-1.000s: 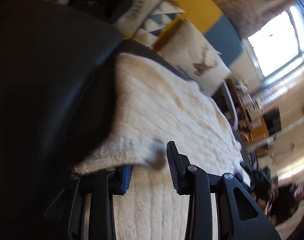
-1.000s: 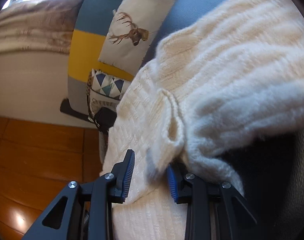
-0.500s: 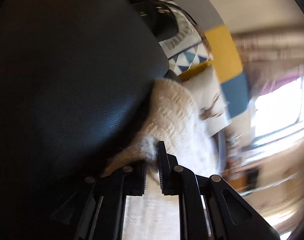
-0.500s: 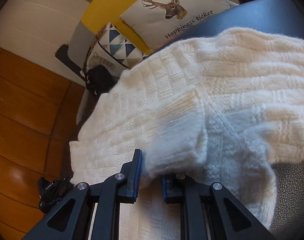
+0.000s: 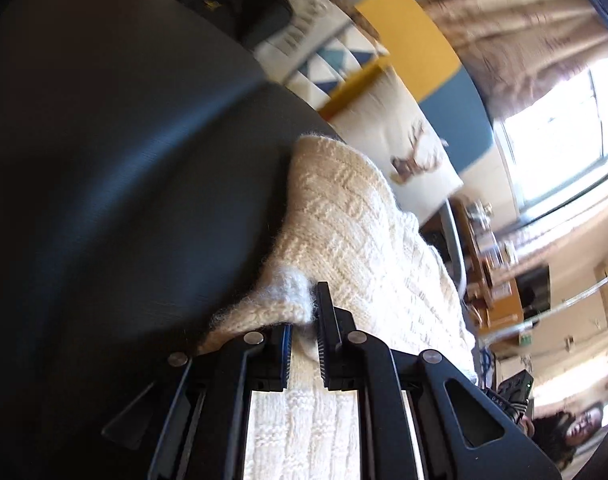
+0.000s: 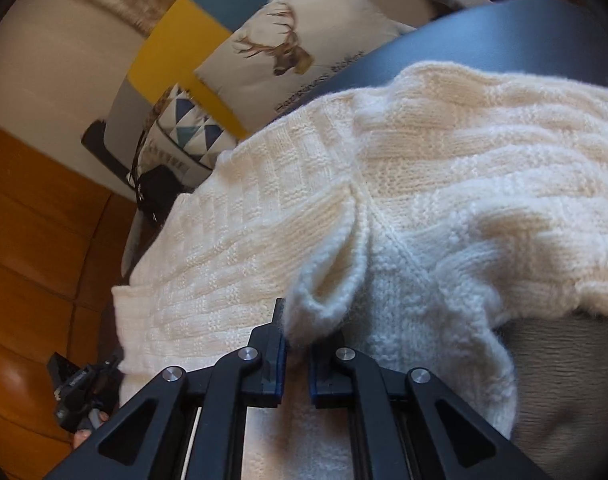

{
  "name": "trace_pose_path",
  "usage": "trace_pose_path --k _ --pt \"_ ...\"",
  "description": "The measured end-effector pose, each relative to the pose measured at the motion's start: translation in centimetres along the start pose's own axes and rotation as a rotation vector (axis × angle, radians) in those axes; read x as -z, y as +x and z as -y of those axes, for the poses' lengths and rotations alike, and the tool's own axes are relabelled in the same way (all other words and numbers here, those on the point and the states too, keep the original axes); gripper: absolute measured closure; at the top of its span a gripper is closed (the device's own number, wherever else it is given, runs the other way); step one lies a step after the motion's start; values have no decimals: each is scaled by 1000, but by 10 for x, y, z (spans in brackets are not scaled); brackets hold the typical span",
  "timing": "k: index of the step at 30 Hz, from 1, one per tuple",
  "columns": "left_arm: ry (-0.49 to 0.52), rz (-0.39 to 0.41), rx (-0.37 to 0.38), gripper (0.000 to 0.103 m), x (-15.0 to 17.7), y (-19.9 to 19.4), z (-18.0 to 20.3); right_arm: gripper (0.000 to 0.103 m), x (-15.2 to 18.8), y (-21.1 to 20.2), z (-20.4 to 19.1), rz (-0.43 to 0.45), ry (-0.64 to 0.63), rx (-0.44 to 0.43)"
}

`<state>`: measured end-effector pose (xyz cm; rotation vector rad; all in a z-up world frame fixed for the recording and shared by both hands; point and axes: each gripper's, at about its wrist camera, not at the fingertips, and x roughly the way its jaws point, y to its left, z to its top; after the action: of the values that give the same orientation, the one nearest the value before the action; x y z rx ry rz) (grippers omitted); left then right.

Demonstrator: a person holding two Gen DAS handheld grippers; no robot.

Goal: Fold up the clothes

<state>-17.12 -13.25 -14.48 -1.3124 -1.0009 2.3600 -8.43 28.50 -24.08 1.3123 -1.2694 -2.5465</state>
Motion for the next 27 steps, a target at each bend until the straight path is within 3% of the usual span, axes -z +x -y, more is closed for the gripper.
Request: trace_pose_path --k 1,3,5,8,10,11,12,15,17,20,24,26,27 --pt "-3 -6 9 91 -1 4 2 93 1 -7 7 -2 33 -32" --pt "-41 -17 36 90 -2 6 1 72 2 -20 26 12 150 -166" --pt "-88 -28 65 85 -4 7 -2 70 5 -29 42 67 256 -206" --pt "-92 -34 48 83 -3 10 -2 70 6 -27 48 92 312 -207" --pt "-83 -19 35 83 -2 8 1 82 7 -24 29 95 220 -102" --pt "-67 0 25 85 -2 6 3 93 6 -22 14 104 151 -50" --pt "-44 23 14 91 -1 2 5 94 5 -22 0 108 98 -39" --pt "6 103 -14 95 1 -10 9 95 1 -26 -46 137 -99 9" --pt "18 141 -40 95 2 -13 7 95 1 -21 -57 124 -169 46" --pt "-38 111 -75 95 3 -3 -15 95 4 -1 -54 74 -208 118" --pt "-127 84 74 94 2 -9 -33 95 6 -6 -36 78 -170 104" --pt "-175 69 171 83 0 -12 -38 95 4 -13 -36 106 -156 49" --pt "-186 66 160 75 -2 -11 -38 95 3 -12 -40 96 -173 61"
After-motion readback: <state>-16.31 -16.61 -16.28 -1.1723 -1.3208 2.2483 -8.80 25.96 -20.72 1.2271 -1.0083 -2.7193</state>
